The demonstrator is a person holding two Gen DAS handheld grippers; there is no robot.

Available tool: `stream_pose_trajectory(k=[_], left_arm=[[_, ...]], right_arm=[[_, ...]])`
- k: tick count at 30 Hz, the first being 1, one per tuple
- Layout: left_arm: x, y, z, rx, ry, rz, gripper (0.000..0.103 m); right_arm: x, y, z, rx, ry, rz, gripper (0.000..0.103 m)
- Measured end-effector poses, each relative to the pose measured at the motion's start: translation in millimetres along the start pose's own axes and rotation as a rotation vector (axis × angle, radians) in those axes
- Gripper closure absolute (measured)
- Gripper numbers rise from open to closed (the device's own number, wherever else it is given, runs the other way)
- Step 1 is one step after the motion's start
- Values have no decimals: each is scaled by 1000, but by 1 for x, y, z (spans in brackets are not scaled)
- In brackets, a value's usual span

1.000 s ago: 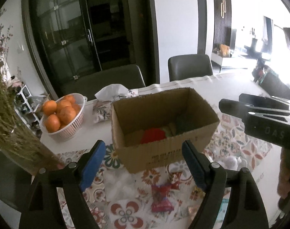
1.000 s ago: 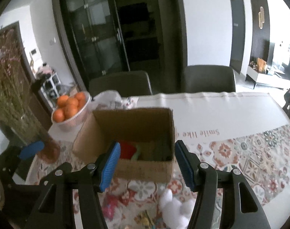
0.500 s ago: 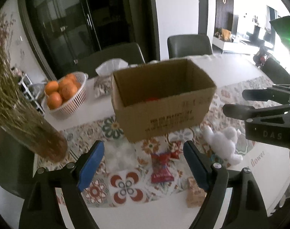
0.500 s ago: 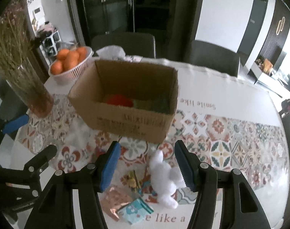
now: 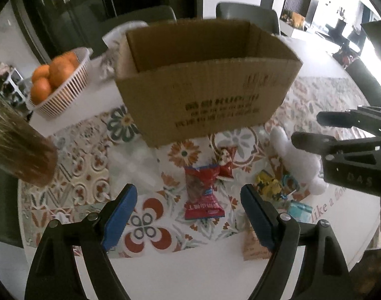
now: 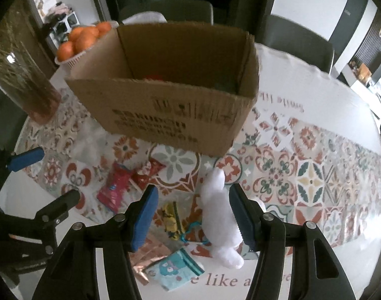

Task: Organize soft objects
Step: 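Grasp the red snack packet with the left tool while the right tool grasps the white bunny plush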

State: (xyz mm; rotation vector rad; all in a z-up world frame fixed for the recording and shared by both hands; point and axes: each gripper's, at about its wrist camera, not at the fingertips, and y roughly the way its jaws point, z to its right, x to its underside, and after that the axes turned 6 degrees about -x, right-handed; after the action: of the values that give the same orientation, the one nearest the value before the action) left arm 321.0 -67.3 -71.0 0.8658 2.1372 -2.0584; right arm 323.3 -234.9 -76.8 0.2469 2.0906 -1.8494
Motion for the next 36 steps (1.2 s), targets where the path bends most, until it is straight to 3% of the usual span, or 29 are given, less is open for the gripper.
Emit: stream_pose_trajectory(k=[27,33,36], left_arm=[[-7,111,17,104,2,-273,22],[-5,125,18,101,-14,-298,30],[-7,128,21,86,-20,-290,37]], right_arm=[[-14,99,33,-11,-6,-158,46],[-17,116,33,-16,3,-185,57],[-18,122,33,-25,6,-185,70]])
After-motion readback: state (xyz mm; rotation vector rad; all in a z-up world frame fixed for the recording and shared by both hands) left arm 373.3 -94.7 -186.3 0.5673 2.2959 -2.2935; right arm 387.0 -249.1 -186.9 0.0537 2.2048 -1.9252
